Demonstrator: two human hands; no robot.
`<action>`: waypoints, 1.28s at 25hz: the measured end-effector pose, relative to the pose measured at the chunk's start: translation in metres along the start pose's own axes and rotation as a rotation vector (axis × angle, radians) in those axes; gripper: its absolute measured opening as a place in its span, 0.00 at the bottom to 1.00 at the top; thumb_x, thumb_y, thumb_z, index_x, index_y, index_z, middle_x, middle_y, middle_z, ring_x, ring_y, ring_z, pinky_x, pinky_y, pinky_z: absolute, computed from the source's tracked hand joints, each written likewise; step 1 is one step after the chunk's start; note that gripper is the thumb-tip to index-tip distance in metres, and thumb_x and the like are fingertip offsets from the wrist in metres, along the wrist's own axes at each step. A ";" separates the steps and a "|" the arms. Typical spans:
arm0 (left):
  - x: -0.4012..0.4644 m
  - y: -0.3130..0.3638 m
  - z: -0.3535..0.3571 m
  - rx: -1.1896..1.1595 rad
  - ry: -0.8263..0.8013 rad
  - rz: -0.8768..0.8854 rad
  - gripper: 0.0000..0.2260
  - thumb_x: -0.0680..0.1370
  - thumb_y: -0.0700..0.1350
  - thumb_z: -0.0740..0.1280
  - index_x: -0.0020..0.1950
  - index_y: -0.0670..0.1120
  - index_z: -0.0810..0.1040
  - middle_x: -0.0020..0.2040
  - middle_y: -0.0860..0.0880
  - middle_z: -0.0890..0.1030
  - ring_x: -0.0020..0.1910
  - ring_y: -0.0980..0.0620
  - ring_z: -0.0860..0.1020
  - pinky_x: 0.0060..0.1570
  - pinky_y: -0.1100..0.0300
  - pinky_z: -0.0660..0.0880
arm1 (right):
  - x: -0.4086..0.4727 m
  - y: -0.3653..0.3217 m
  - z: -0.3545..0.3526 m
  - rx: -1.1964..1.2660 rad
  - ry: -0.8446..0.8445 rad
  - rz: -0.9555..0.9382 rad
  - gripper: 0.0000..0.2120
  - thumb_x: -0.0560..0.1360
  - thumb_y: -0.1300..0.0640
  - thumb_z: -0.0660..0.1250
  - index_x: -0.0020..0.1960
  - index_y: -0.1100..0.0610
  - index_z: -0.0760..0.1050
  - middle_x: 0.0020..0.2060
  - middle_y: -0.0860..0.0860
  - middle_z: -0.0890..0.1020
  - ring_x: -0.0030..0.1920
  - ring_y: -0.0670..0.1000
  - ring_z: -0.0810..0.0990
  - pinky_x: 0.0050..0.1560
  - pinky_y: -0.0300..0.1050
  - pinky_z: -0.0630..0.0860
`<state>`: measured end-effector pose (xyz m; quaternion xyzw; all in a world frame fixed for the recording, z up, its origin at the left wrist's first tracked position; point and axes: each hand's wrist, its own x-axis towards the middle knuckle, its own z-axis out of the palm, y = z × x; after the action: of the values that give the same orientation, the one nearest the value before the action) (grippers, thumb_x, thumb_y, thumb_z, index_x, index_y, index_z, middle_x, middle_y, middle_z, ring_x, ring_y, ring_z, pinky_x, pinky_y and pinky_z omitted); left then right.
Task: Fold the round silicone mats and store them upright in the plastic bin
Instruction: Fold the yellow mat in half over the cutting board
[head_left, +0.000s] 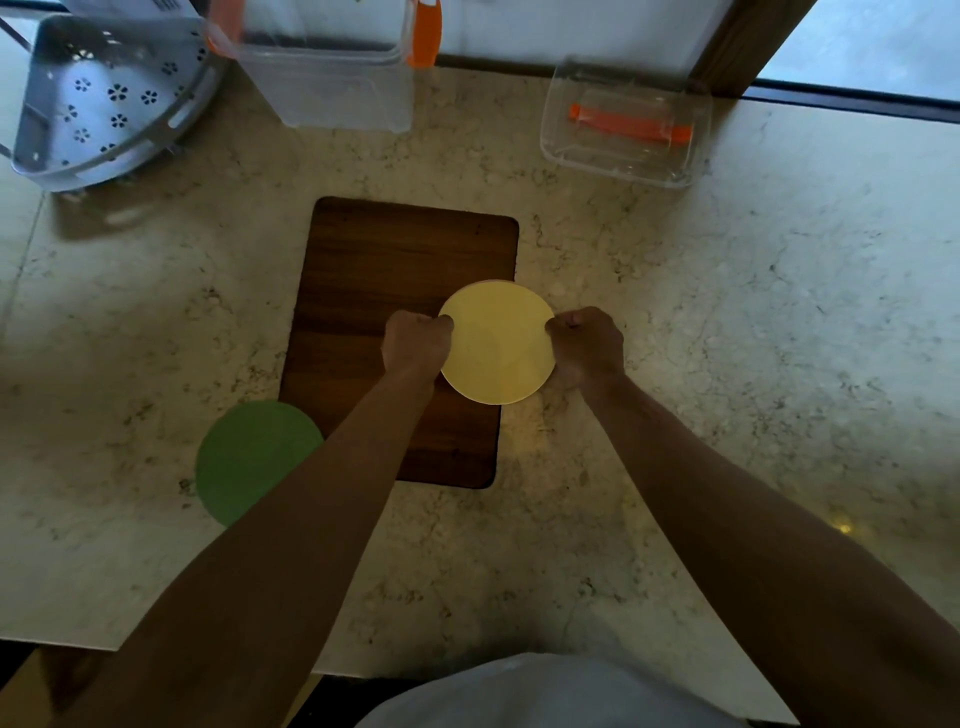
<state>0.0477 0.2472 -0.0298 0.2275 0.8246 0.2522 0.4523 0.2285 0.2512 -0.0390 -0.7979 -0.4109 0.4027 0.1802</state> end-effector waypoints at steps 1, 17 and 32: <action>-0.002 0.002 0.000 -0.014 0.002 -0.012 0.10 0.73 0.43 0.68 0.33 0.50 0.71 0.36 0.50 0.74 0.36 0.51 0.74 0.50 0.44 0.80 | -0.001 -0.001 -0.001 -0.003 0.005 -0.008 0.10 0.72 0.55 0.66 0.49 0.58 0.82 0.43 0.54 0.84 0.47 0.55 0.82 0.42 0.44 0.76; -0.093 -0.060 -0.056 -0.217 0.032 -0.065 0.04 0.73 0.39 0.68 0.38 0.42 0.77 0.36 0.44 0.77 0.34 0.48 0.75 0.31 0.57 0.75 | -0.095 0.025 -0.013 -0.046 -0.149 -0.129 0.10 0.70 0.56 0.69 0.51 0.52 0.81 0.49 0.49 0.84 0.40 0.46 0.80 0.39 0.39 0.75; -0.031 -0.135 -0.219 -0.173 -0.075 0.077 0.08 0.69 0.29 0.67 0.46 0.28 0.79 0.32 0.42 0.75 0.33 0.48 0.73 0.34 0.56 0.69 | -0.195 -0.010 0.132 -0.015 -0.048 -0.148 0.12 0.72 0.54 0.69 0.54 0.55 0.80 0.46 0.49 0.82 0.43 0.46 0.78 0.40 0.38 0.73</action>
<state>-0.1461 0.0786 0.0070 0.2283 0.7730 0.3308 0.4909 0.0533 0.0953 -0.0170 -0.7569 -0.4758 0.4040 0.1937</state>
